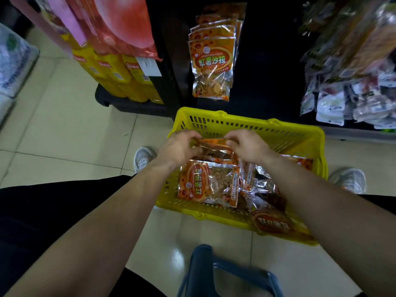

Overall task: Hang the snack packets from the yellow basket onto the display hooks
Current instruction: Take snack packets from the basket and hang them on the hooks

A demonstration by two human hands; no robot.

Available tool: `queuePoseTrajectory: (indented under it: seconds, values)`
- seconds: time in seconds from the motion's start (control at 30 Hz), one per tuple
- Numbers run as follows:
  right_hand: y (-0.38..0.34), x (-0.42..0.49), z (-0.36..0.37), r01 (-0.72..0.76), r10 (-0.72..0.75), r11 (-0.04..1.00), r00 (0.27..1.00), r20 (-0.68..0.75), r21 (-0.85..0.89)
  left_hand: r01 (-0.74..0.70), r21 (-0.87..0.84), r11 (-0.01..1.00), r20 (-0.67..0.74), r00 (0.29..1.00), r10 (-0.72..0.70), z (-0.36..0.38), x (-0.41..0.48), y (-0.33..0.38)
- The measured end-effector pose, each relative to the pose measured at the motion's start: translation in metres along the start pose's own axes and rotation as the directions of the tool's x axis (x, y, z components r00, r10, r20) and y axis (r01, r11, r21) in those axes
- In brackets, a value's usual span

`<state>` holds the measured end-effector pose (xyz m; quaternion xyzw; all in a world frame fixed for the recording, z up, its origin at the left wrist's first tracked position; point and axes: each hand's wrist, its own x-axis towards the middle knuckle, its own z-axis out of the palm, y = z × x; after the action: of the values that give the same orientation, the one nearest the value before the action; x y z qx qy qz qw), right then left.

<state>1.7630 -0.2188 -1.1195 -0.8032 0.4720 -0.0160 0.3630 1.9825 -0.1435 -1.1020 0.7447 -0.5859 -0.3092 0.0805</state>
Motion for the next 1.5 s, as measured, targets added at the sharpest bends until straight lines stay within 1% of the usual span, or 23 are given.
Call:
queuePoseTrajectory:
  seconds: [0.07,0.1,0.17,0.23,0.37,0.43,0.5,0.6,0.67,0.73,0.8,0.9,0.93,1.0,1.03,1.07,1.13,1.2,1.27,1.33,1.37,1.43,1.5]
  values:
    - [0.002,-0.006,-0.025,0.02,-0.02,0.999,1.0,-0.008,0.039,0.015,-0.123,0.992,-0.093,0.995,-0.026,-0.005,0.0,0.013]
    - [0.005,-0.011,-0.034,0.019,-0.017,0.998,0.999,-0.033,0.065,0.0,-0.147,0.989,-0.134,0.991,-0.02,-0.007,0.0,0.019]
    - [0.016,-0.024,-0.048,-0.02,0.033,0.991,0.995,-0.098,0.129,-0.042,-0.126,0.991,-0.182,0.983,0.018,-0.007,0.002,0.031]
    - [0.036,-0.04,-0.056,-0.1,0.114,0.989,0.985,-0.132,0.111,-0.053,-0.108,0.993,-0.187,0.982,0.032,-0.003,0.002,0.039]
    - [0.09,-0.076,-0.054,-0.305,0.293,0.951,0.944,-0.153,-0.058,-0.063,-0.075,0.995,-0.227,0.973,0.045,0.01,0.007,0.054]
    - [0.11,-0.091,-0.054,-0.369,0.35,0.916,0.927,-0.137,-0.157,-0.063,-0.05,0.997,-0.244,0.969,0.049,0.013,0.014,0.06]
    - [0.121,-0.096,-0.053,-0.383,0.365,0.882,0.924,-0.115,-0.274,-0.056,-0.06,0.997,-0.225,0.973,0.041,0.015,0.021,0.063]
    - [0.123,-0.09,-0.049,-0.346,0.361,0.832,0.931,-0.05,-0.434,-0.034,-0.057,0.998,-0.193,0.981,0.023,0.02,0.028,0.066]
    - [0.118,-0.083,-0.047,-0.325,0.373,0.798,0.928,-0.008,-0.507,-0.036,-0.063,0.997,-0.189,0.982,0.024,0.023,0.032,0.066]
    - [0.115,-0.079,-0.048,-0.322,0.376,0.782,0.927,-0.009,-0.534,-0.045,-0.078,0.996,-0.188,0.982,0.029,0.026,0.035,0.068]
    - [0.116,-0.08,-0.053,-0.344,0.382,0.801,0.924,-0.024,-0.49,-0.056,-0.101,0.993,-0.16,0.986,0.04,0.029,0.037,0.069]
    - [0.121,-0.084,-0.058,-0.37,0.379,0.871,0.925,-0.036,-0.323,-0.106,-0.144,0.984,-0.08,0.992,0.095,0.032,0.038,0.077]
    - [0.12,-0.084,-0.058,-0.355,0.35,0.905,0.935,-0.063,-0.237,-0.136,-0.147,0.98,-0.056,0.99,0.129,0.032,0.038,0.081]
    - [0.107,-0.083,-0.062,-0.265,0.254,0.963,0.953,-0.165,-0.048,-0.203,-0.123,0.971,-0.013,0.979,0.203,0.032,0.037,0.093]
    - [0.098,-0.081,-0.067,-0.203,0.196,0.979,0.957,-0.213,-0.013,-0.237,-0.108,0.965,0.001,0.971,0.238,0.03,0.036,0.1]
    - [0.087,-0.078,-0.073,-0.147,0.133,0.988,0.964,-0.228,-0.044,-0.265,-0.111,0.958,0.013,0.963,0.268,0.027,0.035,0.107]
    - [0.066,-0.073,-0.086,-0.064,0.033,0.978,0.987,-0.157,-0.197,-0.306,-0.156,0.939,0.039,0.948,0.315,0.02,0.032,0.121]
    - [0.049,-0.073,-0.102,-0.036,0.008,0.943,0.996,-0.085,-0.331,-0.335,-0.228,0.914,0.042,0.935,0.353,0.014,0.027,0.135]
    - [0.041,-0.082,-0.123,-0.048,0.021,0.951,0.996,-0.091,-0.305,-0.319,-0.388,0.865,0.017,0.936,0.353,0.01,0.024,0.146]
    - [0.044,-0.1,-0.15,-0.071,0.041,0.97,0.99,-0.132,-0.233,-0.26,-0.541,0.8,-0.027,0.956,0.293,0.009,0.025,0.153]
    - [0.049,-0.11,-0.165,-0.084,0.046,0.972,0.984,-0.171,-0.221,-0.224,-0.586,0.779,-0.045,0.968,0.245,0.01,0.028,0.154]
    - [0.065,-0.133,-0.192,-0.125,0.072,0.973,0.963,-0.261,-0.193,-0.182,-0.587,0.789,-0.065,0.982,0.178,0.017,0.035,0.156]
    - [0.085,-0.158,-0.212,-0.167,0.11,0.976,0.933,-0.342,-0.139,-0.161,-0.466,0.87,-0.018,0.985,0.172,0.037,0.042,0.16]
